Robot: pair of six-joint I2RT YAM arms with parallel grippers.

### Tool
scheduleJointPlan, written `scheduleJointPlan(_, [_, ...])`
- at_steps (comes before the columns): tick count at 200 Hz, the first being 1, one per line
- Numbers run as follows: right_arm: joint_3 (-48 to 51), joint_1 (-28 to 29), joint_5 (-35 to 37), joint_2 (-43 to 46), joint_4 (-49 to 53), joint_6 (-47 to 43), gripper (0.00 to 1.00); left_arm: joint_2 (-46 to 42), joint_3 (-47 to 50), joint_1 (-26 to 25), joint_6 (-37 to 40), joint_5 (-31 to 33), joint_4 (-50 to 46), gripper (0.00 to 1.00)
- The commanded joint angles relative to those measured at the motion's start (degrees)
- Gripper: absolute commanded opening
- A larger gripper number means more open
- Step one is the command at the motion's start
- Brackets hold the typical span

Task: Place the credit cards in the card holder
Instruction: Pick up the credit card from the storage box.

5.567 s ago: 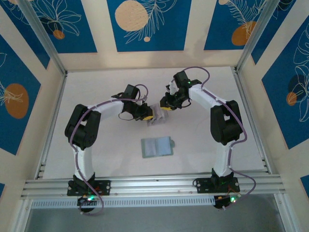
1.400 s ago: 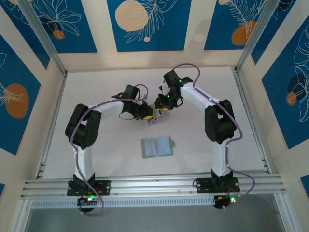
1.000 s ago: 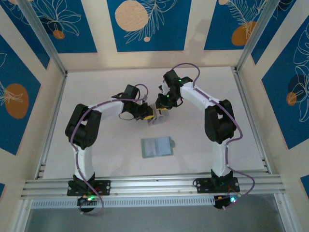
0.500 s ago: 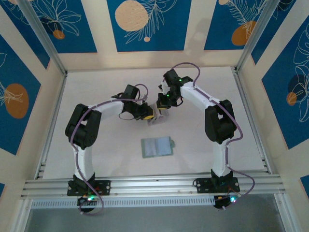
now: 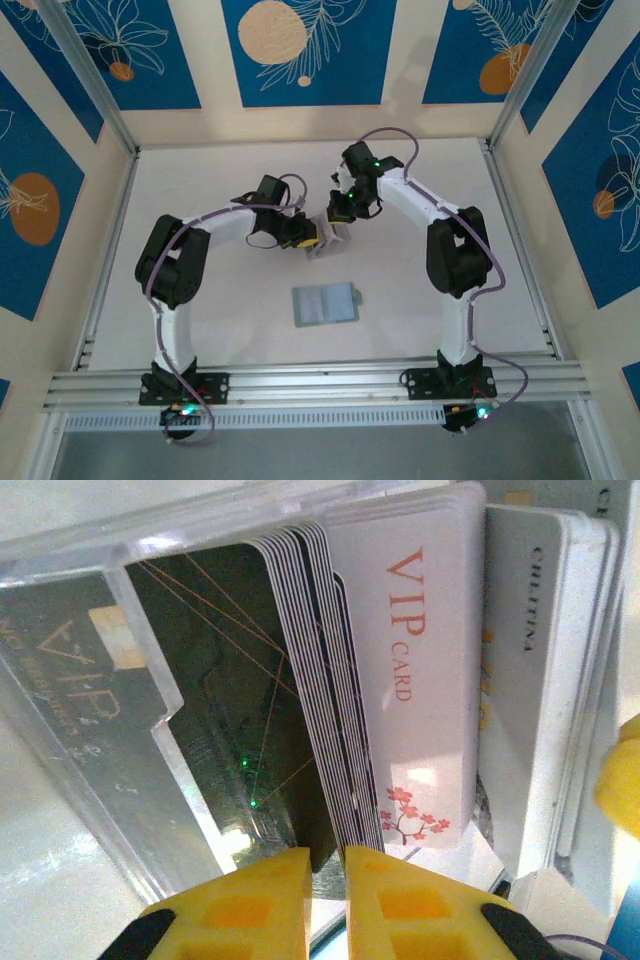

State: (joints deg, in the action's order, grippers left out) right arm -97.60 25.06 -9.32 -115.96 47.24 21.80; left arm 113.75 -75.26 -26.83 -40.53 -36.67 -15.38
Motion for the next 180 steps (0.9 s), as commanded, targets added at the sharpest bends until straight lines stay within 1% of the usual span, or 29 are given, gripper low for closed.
scheduleJointPlan(1, [1.3, -0.8, 1.1, 2.0, 2.4, -0.9, 0.00, 2.1, 1.2, 0.3, 0.3, 0.7, -0.4, 0.15])
scheduleJointPlan(83, [2.6, -3.2, 1.2, 3.7, 2.5, -1.0, 0.00, 2.2, 1.4, 0.4, 0.3, 0.7, -0.4, 0.15])
scheduleJointPlan(180, [3.1, -4.0, 1.3, 6.4, 2.4, -0.3, 0.00, 1.6, 1.3, 0.4, 0.3, 0.6, -0.7, 0.15])
